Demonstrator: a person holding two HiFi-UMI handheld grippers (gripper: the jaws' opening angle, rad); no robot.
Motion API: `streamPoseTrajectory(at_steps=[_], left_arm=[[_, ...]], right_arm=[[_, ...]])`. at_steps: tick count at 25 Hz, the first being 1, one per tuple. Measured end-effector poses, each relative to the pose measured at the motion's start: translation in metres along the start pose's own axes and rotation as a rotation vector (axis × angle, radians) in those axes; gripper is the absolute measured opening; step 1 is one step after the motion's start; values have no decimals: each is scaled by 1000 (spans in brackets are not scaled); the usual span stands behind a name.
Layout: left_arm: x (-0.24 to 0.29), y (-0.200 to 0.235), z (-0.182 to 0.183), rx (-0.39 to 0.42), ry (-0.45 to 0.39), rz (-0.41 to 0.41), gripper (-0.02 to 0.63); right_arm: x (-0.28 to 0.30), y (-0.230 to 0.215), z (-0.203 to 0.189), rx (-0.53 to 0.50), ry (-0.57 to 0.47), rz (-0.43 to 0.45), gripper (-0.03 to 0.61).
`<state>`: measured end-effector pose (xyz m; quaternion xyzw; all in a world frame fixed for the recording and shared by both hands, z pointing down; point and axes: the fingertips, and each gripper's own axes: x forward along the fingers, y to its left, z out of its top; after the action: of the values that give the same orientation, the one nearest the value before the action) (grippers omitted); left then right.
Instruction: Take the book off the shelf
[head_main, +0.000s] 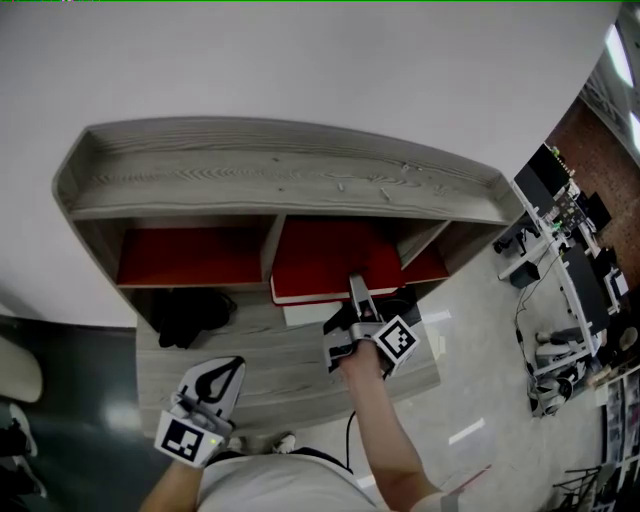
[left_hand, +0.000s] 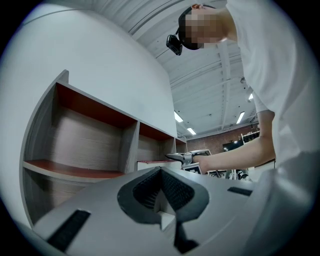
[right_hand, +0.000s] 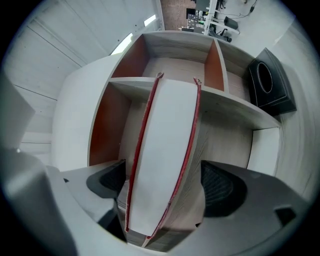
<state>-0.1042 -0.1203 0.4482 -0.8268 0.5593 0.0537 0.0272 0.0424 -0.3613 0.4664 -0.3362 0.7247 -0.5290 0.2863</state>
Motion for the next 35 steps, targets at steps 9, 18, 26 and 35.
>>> streamPoseTrajectory(at_steps=[9,18,26,35], left_arm=[[-1,-3,3,0,0,9,17],[-4,-5,-2,-4,19,11,17],[-7,-7,-2,-5,17,13,17],[-10,-14,1,8,22,1,17]], right_arm=[[8,-6,-2,47,7,-13,454],[14,0,1,78,4,16,453],[10,-3,6,88,-19,13,356],[8,2,5,82,2,35,287]])
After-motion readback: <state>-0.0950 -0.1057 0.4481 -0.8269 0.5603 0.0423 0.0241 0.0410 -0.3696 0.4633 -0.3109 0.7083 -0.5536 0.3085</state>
